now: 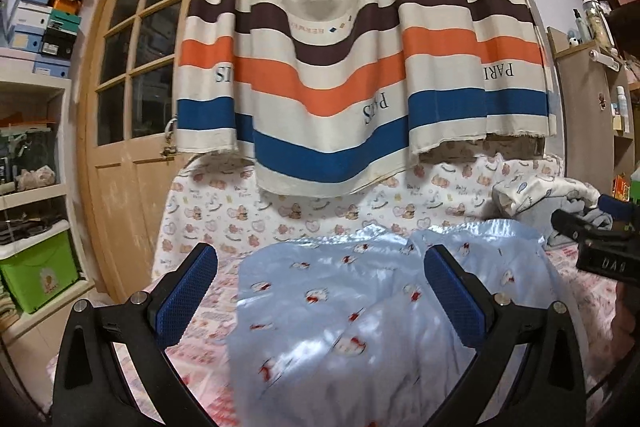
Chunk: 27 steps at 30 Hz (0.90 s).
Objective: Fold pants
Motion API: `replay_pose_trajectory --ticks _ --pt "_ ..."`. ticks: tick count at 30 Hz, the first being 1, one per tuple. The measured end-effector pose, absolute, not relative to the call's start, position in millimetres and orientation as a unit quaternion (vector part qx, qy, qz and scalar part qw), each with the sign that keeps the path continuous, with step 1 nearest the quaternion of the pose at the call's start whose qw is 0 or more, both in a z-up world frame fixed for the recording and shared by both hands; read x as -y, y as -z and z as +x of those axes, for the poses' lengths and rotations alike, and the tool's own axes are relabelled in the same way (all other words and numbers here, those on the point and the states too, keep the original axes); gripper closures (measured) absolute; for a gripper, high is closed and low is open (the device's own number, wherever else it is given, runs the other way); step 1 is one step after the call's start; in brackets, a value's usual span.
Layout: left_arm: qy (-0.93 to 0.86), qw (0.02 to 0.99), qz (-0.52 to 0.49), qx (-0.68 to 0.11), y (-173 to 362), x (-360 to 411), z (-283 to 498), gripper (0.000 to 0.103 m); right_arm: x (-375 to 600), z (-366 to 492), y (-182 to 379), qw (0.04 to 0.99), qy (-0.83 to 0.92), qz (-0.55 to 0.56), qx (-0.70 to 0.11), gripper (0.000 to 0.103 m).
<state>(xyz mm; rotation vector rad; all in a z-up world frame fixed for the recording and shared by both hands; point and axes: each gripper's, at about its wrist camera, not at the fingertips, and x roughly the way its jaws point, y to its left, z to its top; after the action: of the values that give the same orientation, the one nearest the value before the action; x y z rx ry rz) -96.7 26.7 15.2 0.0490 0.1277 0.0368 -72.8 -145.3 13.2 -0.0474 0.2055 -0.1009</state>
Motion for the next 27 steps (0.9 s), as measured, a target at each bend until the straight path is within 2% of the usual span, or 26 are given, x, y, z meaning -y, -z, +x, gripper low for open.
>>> replay_pose_trajectory --ticks 7,13,16,18,20,21,23,27 --pt "-0.072 0.995 0.018 -0.059 0.6 -55.3 -125.8 0.000 127.9 -96.7 3.8 0.993 0.036 0.038 -0.103 0.001" --pt "-0.082 0.993 -0.007 -0.080 13.7 -83.2 -135.6 0.000 87.5 -107.8 15.6 0.994 -0.008 0.000 -0.106 0.002" --pt "-0.101 0.992 -0.013 -0.078 19.9 -93.0 -143.2 0.000 61.3 -109.4 23.1 0.990 -0.061 -0.011 -0.124 0.017" --pt "-0.112 0.991 -0.012 -0.075 22.4 -99.1 -147.8 0.000 41.3 -109.3 30.3 0.985 -0.093 -0.026 -0.140 0.022" --pt "-0.121 0.990 -0.013 -0.072 24.2 -105.6 -152.1 0.000 17.0 -109.7 39.5 0.979 -0.125 -0.045 -0.157 0.037" --pt "-0.127 0.989 -0.013 -0.070 25.0 -108.8 -154.3 0.001 5.4 -110.1 43.4 0.975 -0.142 -0.054 -0.163 0.040" --pt "-0.139 0.988 -0.014 -0.066 26.1 -115.5 -158.3 0.001 -14.8 -112.2 49.6 0.967 -0.176 -0.068 -0.171 0.052" --pt "-0.166 0.984 -0.014 -0.059 28.9 -129.9 -165.0 0.001 -49.4 -123.4 60.6 0.956 -0.223 -0.096 -0.166 0.055"
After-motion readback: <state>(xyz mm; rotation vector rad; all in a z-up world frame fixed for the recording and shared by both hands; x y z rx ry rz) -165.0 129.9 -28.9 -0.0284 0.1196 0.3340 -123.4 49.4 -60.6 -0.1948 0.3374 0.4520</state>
